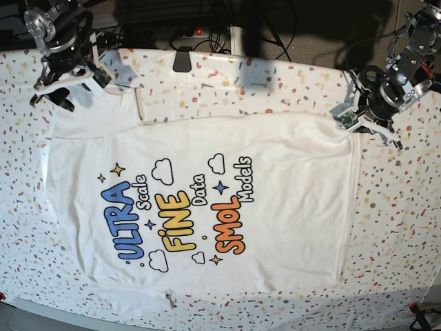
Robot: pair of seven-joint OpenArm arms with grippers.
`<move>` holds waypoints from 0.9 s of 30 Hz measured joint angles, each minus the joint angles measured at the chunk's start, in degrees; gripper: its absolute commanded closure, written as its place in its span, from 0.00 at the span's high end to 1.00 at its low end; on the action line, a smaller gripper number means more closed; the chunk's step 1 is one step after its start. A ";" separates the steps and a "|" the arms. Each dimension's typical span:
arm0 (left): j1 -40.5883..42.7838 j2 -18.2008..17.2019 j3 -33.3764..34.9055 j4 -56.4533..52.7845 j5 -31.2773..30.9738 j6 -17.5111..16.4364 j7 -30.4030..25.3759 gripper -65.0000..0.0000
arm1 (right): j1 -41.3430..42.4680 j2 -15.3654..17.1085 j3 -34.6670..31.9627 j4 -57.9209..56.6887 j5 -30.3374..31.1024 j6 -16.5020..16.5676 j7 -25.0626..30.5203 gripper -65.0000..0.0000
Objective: Fold the T-shirt properly
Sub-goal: 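Pinch the shoulder edge of the shirt with both grippers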
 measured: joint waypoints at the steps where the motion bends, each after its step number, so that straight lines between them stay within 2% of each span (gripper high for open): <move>1: 0.00 0.00 0.00 0.00 0.02 0.00 0.00 0.00 | 0.57 0.00 0.00 -0.55 0.59 0.79 0.26 0.56; 6: 0.00 0.02 0.00 0.00 0.00 -0.02 0.00 0.00 | 2.95 -0.02 0.00 -3.96 6.54 7.54 1.77 0.56; 12: 0.00 0.02 0.00 0.00 0.00 -0.02 0.00 0.00 | 5.66 -0.11 0.00 -8.96 7.52 8.15 5.79 0.56; 17: 0.00 0.02 0.00 0.00 0.00 -0.02 0.00 0.00 | 7.08 -0.13 -0.04 -11.96 7.41 15.93 7.17 0.56; 27: 0.00 0.02 0.00 0.00 0.00 -0.02 -0.02 0.00 | 7.10 -0.13 -0.17 -11.98 6.43 16.65 8.11 0.56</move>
